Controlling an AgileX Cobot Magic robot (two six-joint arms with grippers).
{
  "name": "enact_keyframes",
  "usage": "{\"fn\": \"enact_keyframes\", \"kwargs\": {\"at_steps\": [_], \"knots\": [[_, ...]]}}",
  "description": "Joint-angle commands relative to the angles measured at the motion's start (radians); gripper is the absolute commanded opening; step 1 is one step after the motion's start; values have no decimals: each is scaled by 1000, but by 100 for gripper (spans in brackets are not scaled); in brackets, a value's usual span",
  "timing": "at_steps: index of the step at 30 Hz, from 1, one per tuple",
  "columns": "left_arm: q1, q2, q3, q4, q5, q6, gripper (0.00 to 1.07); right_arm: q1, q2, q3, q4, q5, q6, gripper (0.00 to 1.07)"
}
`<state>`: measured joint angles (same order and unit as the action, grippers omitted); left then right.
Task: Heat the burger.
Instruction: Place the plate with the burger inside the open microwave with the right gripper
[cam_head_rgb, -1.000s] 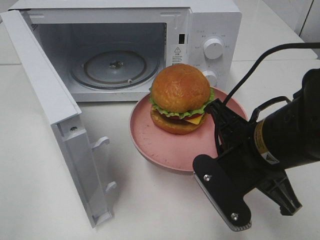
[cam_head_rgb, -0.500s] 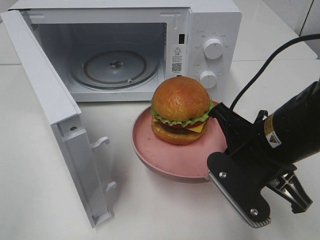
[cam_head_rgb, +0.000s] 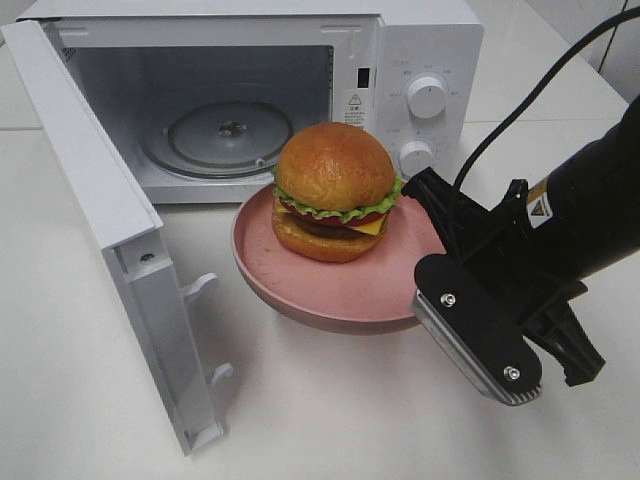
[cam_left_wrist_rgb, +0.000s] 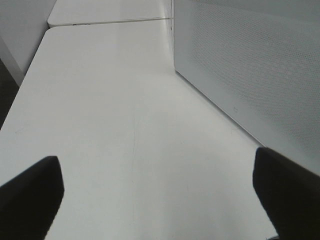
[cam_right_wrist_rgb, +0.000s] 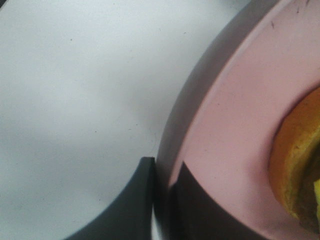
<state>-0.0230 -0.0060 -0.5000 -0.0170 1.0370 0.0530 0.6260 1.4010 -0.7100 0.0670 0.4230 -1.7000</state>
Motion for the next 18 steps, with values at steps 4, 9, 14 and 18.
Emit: {"fn": "enact_keyframes", "kwargs": {"at_steps": [4, 9, 14, 18], "knots": [[-3, -21, 3, 1, -1, -4, 98, -9, -15, -17, 21, -48, -24, 0], [-3, -21, 3, 1, -1, -4, 98, -9, -12, -42, 21, -55, -30, 0], [-3, -21, 3, 1, -1, -4, 98, -9, 41, -88, 20, -58, -30, 0], [-3, -21, 3, 1, -1, -4, 98, -8, 87, -133, 13, -67, -30, 0]]}}
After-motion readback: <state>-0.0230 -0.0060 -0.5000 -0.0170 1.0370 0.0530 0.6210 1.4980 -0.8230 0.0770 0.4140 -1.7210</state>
